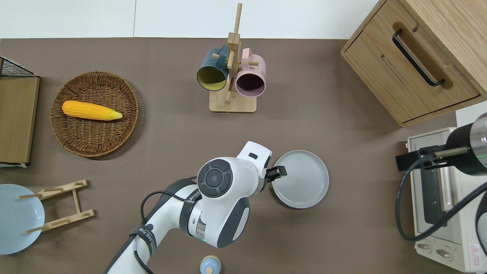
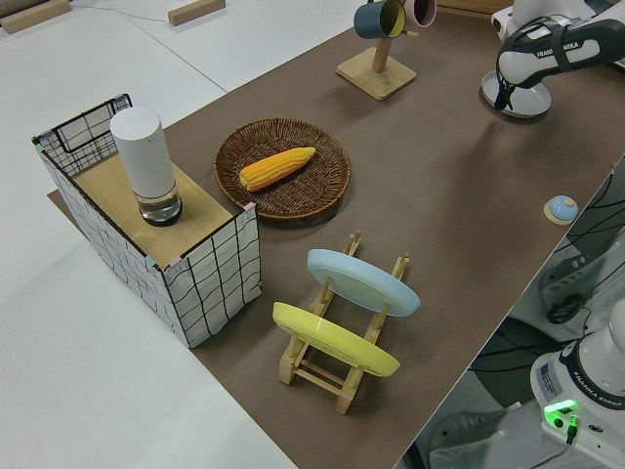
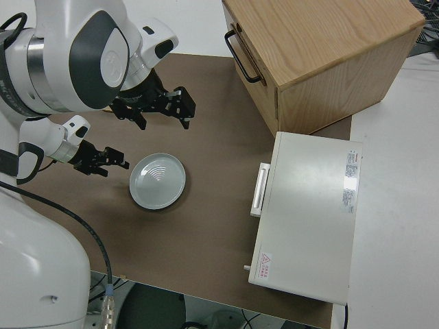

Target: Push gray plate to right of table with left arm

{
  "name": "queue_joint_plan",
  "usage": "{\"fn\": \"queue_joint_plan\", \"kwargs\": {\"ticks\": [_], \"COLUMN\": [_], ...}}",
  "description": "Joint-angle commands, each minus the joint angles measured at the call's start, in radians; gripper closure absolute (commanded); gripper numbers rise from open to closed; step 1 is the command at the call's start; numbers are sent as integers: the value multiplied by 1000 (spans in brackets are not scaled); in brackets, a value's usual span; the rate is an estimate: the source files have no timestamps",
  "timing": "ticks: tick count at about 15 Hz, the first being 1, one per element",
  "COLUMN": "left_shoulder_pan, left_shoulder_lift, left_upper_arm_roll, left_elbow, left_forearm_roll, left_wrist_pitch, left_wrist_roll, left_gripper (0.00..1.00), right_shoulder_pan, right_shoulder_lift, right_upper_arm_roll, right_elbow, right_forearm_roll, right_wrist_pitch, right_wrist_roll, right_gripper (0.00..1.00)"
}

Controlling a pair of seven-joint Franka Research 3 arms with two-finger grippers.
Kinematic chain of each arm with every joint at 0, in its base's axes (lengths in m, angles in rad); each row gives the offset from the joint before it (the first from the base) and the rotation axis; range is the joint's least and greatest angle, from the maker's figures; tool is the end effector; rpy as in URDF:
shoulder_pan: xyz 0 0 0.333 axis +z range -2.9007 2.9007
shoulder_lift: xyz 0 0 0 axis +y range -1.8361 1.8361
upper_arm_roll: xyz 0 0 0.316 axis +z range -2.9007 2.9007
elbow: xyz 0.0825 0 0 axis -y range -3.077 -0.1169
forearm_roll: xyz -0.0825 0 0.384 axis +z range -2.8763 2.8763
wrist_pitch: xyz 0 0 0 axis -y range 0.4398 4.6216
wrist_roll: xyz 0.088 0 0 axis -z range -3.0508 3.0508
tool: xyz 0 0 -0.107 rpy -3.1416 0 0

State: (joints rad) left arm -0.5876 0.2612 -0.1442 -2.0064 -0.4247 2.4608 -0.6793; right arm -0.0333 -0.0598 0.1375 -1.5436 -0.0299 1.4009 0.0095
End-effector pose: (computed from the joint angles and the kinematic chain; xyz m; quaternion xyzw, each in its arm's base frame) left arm 0.4606 -0.4084 0.3472 0.9733 0.1286 -0.0366 0.1866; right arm 0.5152 0.0528 0.6548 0.9979 0.0451 -0.0406 0.0213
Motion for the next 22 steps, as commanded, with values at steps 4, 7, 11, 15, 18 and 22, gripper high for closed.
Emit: {"fn": "queue_joint_plan", "kwargs": {"ticks": [4,7,11,15,18,22], "left_shoulder_pan": [74,113,141,178,192,232], "left_shoulder_lift": [-145,-168,-204,-224,-224,-226], "left_upper_arm_roll": [70,109,201,331,412,410], "left_elbow": [-2,56,109,113,162,268], "left_forearm_roll": [53,115,187,192,283,412], "left_wrist_pitch": [-265,-418,-569,-626,-669,-755], "left_wrist_roll": [27,32,160,364,489,552], "left_gripper": [9,9,9,9,7,9], "right_shoulder_pan": [-24,-24,-24,-24,-24,-24], "right_shoulder_lift": [-9,-9,-9,-9,-9,-9], "right_upper_arm_roll": [19,19,19,19,19,19], "right_elbow": [0,0,0,0,0,0], "right_forearm_roll": [-8,-8,-8,-8,-8,-8], "right_wrist_pitch": [-14,-14,-14,-14,-14,-14], "right_wrist_roll": [-8,-8,-8,-8,-8,-8], "right_gripper": [5,5,5,5,5,5]}}
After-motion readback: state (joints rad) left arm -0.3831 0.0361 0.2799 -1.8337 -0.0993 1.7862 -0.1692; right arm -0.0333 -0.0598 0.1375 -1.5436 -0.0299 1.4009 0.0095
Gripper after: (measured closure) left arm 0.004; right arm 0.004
